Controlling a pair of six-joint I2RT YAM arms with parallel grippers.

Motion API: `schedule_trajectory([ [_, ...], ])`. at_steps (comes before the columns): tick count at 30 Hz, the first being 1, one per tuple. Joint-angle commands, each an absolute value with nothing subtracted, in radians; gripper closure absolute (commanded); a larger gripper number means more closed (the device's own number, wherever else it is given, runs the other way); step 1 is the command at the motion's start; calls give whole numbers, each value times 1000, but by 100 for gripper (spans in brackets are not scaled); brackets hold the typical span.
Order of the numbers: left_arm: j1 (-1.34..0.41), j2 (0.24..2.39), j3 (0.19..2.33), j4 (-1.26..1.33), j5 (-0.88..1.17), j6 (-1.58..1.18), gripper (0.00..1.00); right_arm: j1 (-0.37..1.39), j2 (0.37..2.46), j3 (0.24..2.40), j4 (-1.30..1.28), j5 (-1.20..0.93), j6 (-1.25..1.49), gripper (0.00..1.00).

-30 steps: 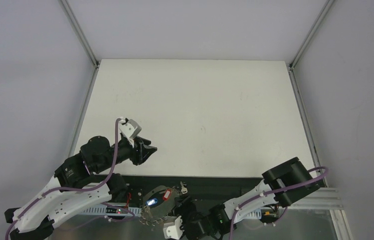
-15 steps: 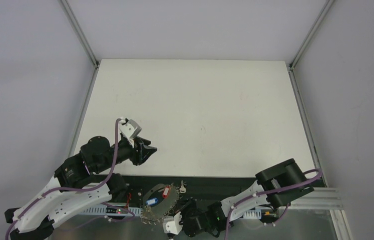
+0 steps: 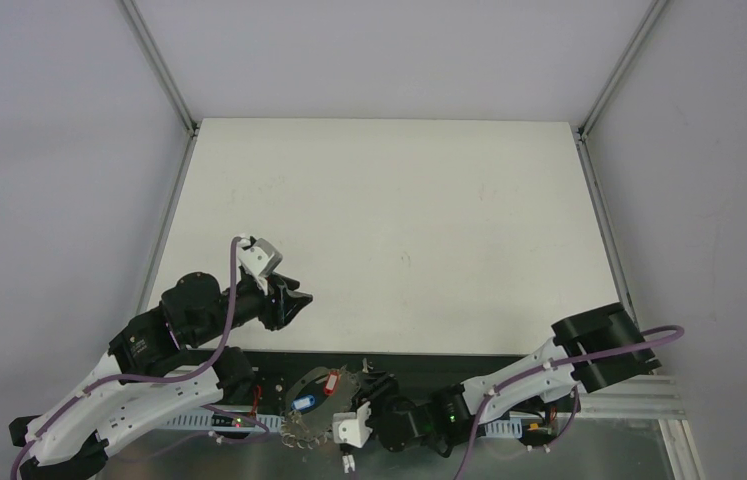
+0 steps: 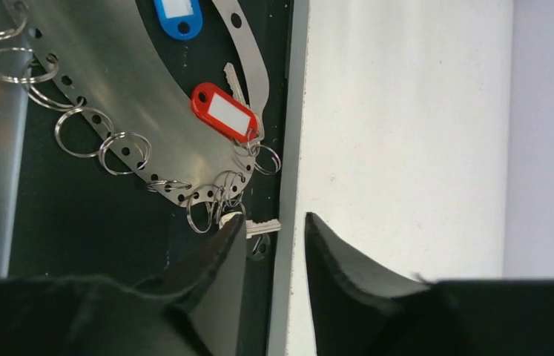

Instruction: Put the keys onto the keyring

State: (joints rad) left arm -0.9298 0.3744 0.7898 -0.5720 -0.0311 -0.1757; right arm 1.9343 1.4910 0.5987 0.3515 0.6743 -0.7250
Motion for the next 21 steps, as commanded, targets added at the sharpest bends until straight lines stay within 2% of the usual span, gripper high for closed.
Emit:
schedule_trajectory([
  [1, -933, 378, 792, -572, -46, -183, 59, 1938, 1449, 629, 258, 626, -679, 52],
  [3, -933, 376, 791, -574, -46, -184, 58, 1938, 1460, 643, 204, 593, -659, 43],
  [6, -933, 377, 791, -574, -45, -184, 58, 1939, 1488, 677, 101, 543, -639, 38],
  [21, -934, 375, 795, -575, -27, -180, 57, 1913, 1577, 796, -8, 280, -715, 35],
])
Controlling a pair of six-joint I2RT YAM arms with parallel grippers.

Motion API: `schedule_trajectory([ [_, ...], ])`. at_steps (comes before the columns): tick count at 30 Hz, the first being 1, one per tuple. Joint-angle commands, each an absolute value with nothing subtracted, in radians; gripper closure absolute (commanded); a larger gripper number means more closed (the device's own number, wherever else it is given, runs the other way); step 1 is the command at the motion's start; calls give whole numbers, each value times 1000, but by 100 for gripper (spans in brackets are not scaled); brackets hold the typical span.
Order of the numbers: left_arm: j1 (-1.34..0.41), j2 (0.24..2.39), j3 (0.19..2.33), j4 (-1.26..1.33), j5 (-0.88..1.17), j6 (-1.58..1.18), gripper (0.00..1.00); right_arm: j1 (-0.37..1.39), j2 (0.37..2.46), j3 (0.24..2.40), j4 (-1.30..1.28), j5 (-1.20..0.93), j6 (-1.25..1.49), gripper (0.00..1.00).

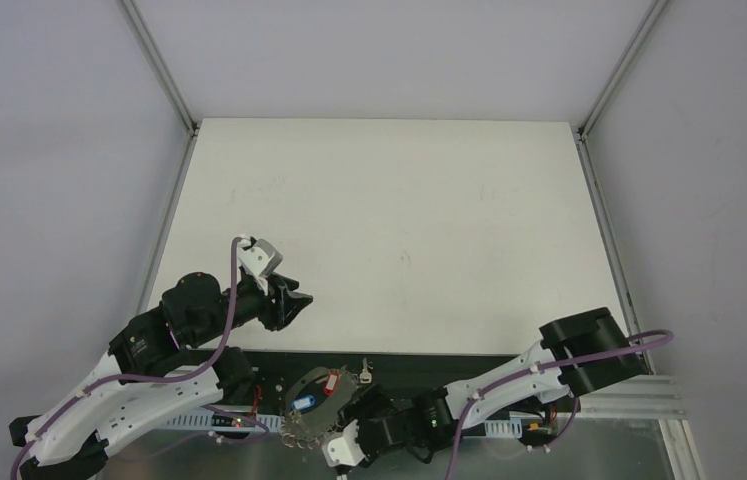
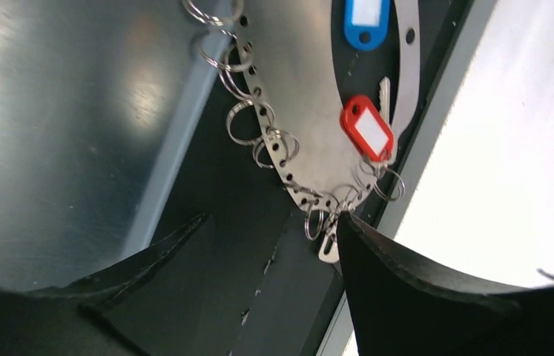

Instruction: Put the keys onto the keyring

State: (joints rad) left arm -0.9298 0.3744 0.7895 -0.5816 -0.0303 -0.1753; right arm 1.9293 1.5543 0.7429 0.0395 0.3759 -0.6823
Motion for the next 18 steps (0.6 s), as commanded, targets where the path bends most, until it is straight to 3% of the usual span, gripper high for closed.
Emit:
schedule_trajectory([
  [1, -933, 374, 794, -575, -26, -180, 57, 1904, 1578, 804, -27, 260, -719, 35],
  [18, -934, 353, 792, -582, -9, -178, 56, 1779, 1644, 896, -124, 81, -798, 37],
])
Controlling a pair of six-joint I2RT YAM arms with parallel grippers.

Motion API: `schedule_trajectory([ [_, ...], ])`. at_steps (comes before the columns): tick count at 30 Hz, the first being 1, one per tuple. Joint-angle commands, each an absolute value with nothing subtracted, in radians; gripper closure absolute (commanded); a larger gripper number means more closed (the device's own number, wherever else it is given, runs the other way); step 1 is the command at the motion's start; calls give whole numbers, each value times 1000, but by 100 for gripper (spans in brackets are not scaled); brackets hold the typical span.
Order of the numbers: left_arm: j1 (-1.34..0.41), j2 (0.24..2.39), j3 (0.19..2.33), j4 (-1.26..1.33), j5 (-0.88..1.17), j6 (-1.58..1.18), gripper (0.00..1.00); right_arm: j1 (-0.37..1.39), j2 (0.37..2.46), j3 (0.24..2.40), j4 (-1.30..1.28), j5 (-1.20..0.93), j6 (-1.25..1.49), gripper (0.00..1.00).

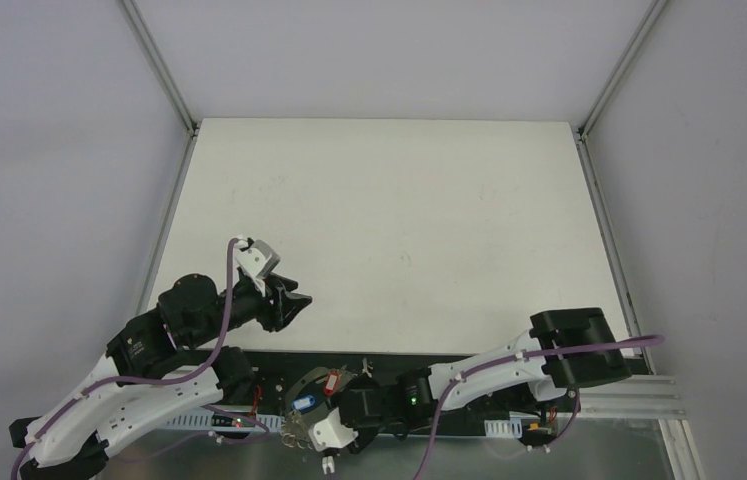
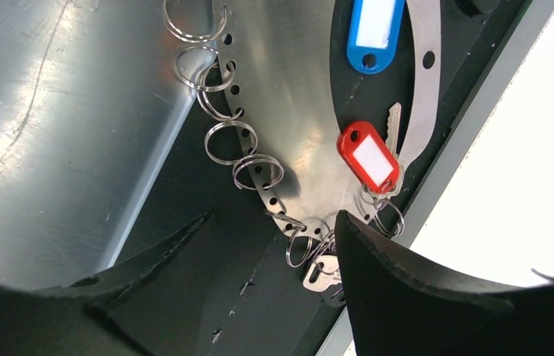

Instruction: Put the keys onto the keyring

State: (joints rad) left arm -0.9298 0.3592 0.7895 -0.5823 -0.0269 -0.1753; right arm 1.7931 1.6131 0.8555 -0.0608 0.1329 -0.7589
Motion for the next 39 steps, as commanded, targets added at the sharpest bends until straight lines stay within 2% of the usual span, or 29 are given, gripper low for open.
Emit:
schedule_trajectory([
  [1, -933, 351, 790, -581, -9, -178, 56, 1775, 1648, 905, -132, 75, -799, 38],
  [3, -933, 348, 792, -581, -9, -178, 56, 1770, 1661, 914, -146, 69, -799, 41],
  [8, -933, 341, 789, -583, -8, -180, 56, 1760, 1672, 927, -181, 46, -784, 58],
  [11, -933, 341, 792, -583, -7, -178, 56, 1754, 1676, 924, -186, 45, -779, 60],
  [16, -933, 341, 791, -583, -10, -178, 56, 1744, 1682, 932, -197, 45, -776, 73],
  [19, -934, 342, 789, -585, -12, -178, 56, 1743, 1686, 938, -206, 61, -781, 81],
  [23, -933, 345, 791, -585, -15, -178, 55, 1743, 1686, 943, -208, 67, -779, 99],
  [39, -933, 328, 787, -588, -49, -181, 56, 1750, 1456, 953, -230, 227, -806, 100],
])
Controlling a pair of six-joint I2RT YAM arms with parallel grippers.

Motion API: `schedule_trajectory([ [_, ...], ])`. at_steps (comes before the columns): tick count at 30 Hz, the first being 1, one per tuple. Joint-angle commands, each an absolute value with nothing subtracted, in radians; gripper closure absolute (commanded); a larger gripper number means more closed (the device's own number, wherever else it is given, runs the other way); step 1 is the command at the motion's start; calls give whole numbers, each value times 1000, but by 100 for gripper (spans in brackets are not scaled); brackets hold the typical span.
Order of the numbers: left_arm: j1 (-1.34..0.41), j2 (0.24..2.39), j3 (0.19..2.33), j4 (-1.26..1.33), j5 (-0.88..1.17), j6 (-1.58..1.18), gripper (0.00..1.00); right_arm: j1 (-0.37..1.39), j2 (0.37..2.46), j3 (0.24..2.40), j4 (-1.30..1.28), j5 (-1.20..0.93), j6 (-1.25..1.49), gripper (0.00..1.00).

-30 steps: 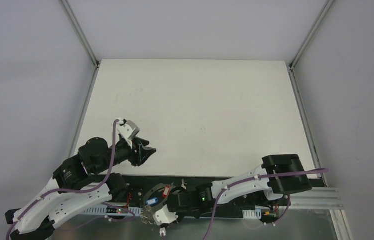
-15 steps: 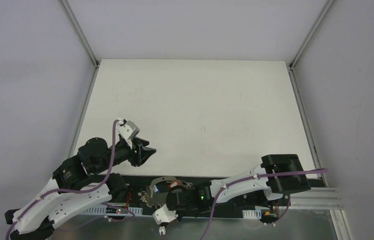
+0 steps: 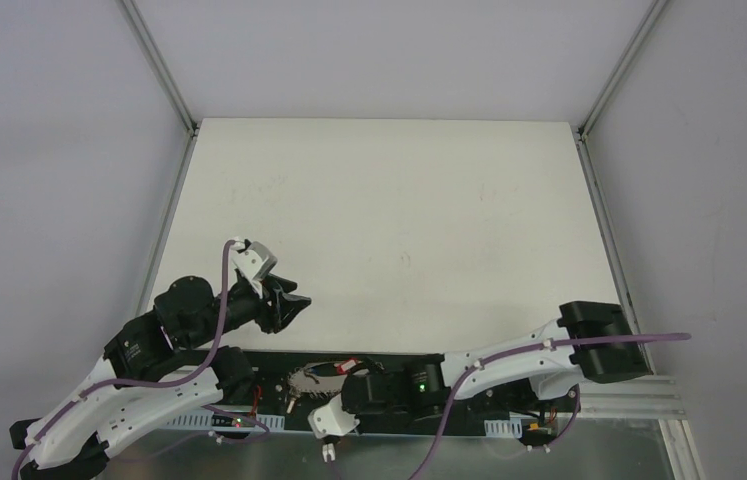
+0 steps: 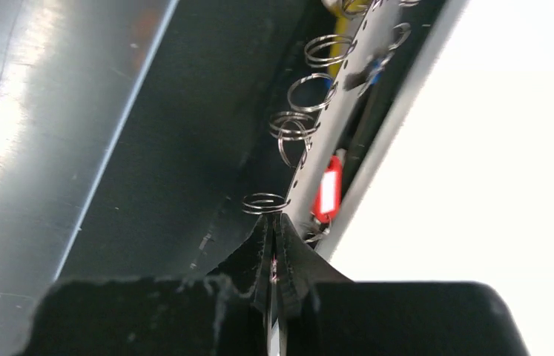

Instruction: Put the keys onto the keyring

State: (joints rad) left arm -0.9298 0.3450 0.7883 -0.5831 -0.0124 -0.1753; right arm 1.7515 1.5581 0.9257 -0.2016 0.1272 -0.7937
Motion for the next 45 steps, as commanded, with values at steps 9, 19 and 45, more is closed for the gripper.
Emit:
schedule_trajectory([
  [9, -933, 343, 790, -588, -52, -178, 55, 1695, 1294, 823, -188, 425, -806, 100],
  [19, -931, 356, 791, -588, -57, -178, 55, 1566, 1139, 741, -22, 590, -815, 100],
  [45, -926, 324, 785, -588, -41, -176, 55, 1269, 1148, 632, 115, 691, -456, 49],
])
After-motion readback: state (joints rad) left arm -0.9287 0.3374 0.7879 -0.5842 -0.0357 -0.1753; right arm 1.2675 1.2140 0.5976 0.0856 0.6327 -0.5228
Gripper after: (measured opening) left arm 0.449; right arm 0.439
